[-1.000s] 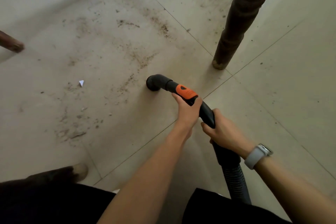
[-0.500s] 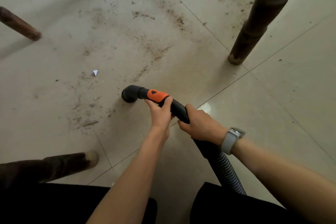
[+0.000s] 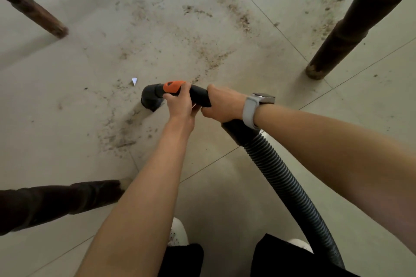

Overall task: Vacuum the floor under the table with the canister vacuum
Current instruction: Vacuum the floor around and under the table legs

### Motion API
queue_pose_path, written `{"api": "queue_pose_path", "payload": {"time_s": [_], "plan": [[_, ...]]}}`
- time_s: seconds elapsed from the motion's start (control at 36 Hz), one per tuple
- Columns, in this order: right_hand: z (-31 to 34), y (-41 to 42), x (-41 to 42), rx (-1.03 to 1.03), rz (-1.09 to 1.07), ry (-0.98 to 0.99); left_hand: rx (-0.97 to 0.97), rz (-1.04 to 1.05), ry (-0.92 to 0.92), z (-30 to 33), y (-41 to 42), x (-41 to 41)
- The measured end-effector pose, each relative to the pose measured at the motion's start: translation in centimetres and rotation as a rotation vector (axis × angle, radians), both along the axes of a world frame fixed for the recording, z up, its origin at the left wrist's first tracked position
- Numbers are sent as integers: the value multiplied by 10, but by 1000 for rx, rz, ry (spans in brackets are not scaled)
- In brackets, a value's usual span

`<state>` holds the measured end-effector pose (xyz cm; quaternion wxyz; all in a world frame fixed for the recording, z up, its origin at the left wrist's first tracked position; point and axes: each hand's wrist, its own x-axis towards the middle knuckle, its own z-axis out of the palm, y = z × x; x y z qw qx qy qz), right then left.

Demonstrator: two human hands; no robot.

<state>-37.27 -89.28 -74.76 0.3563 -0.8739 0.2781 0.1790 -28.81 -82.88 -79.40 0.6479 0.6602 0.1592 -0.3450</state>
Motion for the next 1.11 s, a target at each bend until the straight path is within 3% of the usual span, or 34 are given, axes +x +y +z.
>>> {"api": "queue_pose_path", "payload": {"time_s": [0.44,0.58,0.75,1.11], "plan": [[-23,17,-80,162,42,110,22,-5,80,-1,41,-89],[-30,19,-79,337,49,140,117,59,35,-5,46,-98],[-37,41,-55,373,111,139,169,127,-10,-11,72,-81],[-44,64,-6,97,107,43,161,80,-17,-11,78,-20]]}}
